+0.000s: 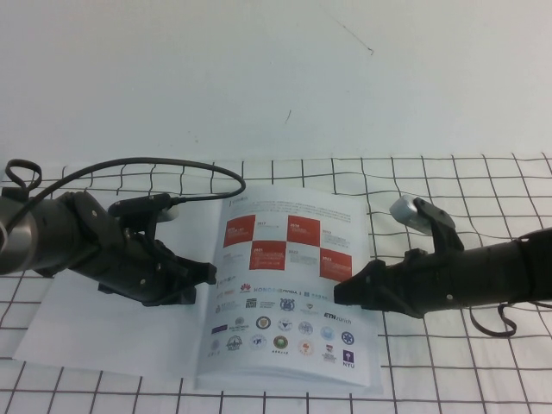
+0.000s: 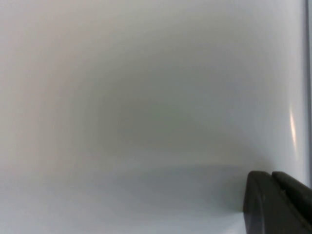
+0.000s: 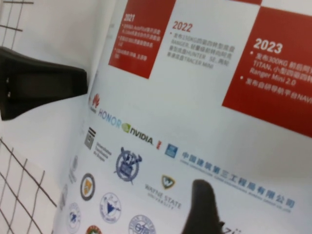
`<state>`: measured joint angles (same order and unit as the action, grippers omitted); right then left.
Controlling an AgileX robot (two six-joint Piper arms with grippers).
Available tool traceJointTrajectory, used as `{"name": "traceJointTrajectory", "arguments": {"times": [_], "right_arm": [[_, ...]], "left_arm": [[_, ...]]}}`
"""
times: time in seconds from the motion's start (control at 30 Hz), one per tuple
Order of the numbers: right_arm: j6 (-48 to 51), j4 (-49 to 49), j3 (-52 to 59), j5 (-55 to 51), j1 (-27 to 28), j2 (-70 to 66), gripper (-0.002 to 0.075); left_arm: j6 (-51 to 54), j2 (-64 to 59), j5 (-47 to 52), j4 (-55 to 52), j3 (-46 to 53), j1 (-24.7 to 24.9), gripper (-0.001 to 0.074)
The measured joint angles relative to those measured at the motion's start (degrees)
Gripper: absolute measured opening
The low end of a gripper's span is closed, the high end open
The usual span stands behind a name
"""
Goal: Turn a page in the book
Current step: Open the closed book
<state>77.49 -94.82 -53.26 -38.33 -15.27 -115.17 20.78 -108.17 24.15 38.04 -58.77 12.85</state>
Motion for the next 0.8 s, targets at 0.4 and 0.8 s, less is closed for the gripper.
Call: {"name": "traceJointTrajectory", "arguments": {"times": [0.4, 0.8], "right_arm": [[4.89, -3.0, -0.97, -8.19, -0.26, -0.59, 0.0484], [3.28, -2.79, -1.11, -4.31, 1.0, -0.59, 0.0484]], "left_arm": [[0.4, -0.09, 0.0, 0.11, 0.0, 0.0, -0.0002], [0.77, -0.09, 0.0, 0.11, 0.0, 0.0, -0.0002]]}}
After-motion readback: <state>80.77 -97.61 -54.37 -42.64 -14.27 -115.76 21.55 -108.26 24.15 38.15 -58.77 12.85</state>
